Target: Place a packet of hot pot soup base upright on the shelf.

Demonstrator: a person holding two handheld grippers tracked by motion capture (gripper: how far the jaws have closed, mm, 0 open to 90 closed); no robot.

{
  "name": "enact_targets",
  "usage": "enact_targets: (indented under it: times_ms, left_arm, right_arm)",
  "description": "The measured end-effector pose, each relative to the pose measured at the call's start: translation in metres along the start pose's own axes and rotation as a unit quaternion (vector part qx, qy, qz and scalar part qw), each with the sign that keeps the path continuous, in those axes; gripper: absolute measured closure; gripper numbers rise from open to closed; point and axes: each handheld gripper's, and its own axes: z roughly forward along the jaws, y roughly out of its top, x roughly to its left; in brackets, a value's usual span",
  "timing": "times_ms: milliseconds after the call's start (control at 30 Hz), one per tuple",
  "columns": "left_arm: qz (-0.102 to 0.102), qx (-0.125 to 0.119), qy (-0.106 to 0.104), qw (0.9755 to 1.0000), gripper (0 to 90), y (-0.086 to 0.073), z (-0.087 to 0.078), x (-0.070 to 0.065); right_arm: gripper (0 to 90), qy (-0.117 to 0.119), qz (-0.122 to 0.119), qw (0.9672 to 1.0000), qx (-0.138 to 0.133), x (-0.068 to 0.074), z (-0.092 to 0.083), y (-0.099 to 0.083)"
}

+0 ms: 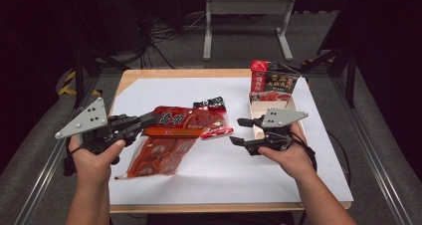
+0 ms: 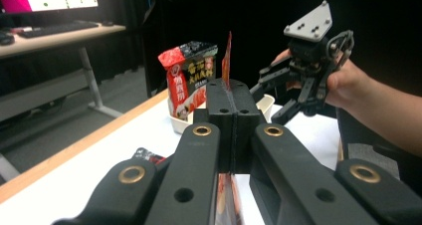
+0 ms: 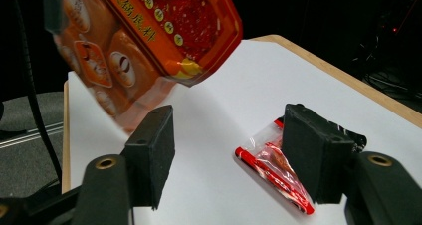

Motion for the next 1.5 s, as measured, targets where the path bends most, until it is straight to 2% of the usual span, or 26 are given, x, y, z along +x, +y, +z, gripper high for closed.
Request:
enact_targets:
  times_ms: [67, 133, 300, 500, 667, 800, 933, 1133, 1200, 1300, 1367, 1400, 1500]
  left_arm:
    - [0.001, -0.010, 0.006, 0.9999, 90.0, 0.002, 0.003, 0.002]
    - [-0.006, -0.023, 0.006, 0.9997, 90.0, 0.003, 0.005, 0.005]
    - [-0.014, -0.039, 0.001, 0.9992, 90.0, 0.003, 0.010, 0.007]
    - [-0.013, -0.061, -0.013, 0.9979, 90.0, 0.004, 0.019, 0.000]
    - [-0.007, -0.064, -0.024, 0.9976, 90.0, 0.005, 0.022, -0.002]
    - [-0.001, -0.074, -0.036, 0.9966, 90.0, 0.006, 0.025, -0.007]
    - [0.001, -0.077, -0.042, 0.9962, 90.0, 0.006, 0.028, -0.010]
    - [-0.002, -0.078, -0.046, 0.9959, 90.0, 0.006, 0.031, -0.012]
    - [-0.001, -0.079, -0.048, 0.9958, 90.0, 0.005, 0.032, -0.012]
    - [-0.001, -0.079, -0.048, 0.9957, 90.0, 0.004, 0.033, -0.011]
    - [-0.003, -0.080, -0.049, 0.9956, 90.0, 0.003, 0.034, -0.010]
    - [-0.006, -0.082, -0.052, 0.9952, 90.0, 0.003, 0.034, -0.009]
    - [-0.006, -0.084, -0.050, 0.9952, 90.0, 0.002, 0.033, -0.009]
  right_arm:
    - [34.2, 0.001, 0.000, 1.0000, -0.001, 0.000, 0.005, 0.001]
    - [32.1, 0.002, 0.000, 1.0000, -0.003, 0.000, 0.010, 0.001]
    - [29.5, 0.010, 0.002, 0.9999, -0.007, 0.001, 0.019, 0.002]
    - [27.4, 0.021, 0.003, 0.9997, -0.009, 0.003, 0.036, 0.002]
    - [28.4, 0.025, 0.005, 0.9996, -0.016, 0.004, 0.044, -0.001]
    - [26.7, 0.049, 0.012, 0.9984, -0.027, 0.005, 0.052, -0.002]
    - [25.7, 0.063, 0.014, 0.9974, -0.033, 0.005, 0.057, -0.004]
    - [25.3, 0.079, 0.013, 0.9959, -0.043, 0.005, 0.064, -0.005]
    - [25.3, 0.092, 0.015, 0.9944, -0.050, 0.005, 0.066, -0.006]
    - [26.1, 0.100, 0.017, 0.9934, -0.054, 0.005, 0.068, -0.007]
    - [31.0, 0.116, 0.021, 0.9913, -0.059, 0.004, 0.070, -0.009]
    - [33.8, 0.129, 0.022, 0.9893, -0.065, 0.006, 0.071, -0.009]
    - [37.3, 0.134, 0.016, 0.9887, -0.066, 0.007, 0.071, -0.009]
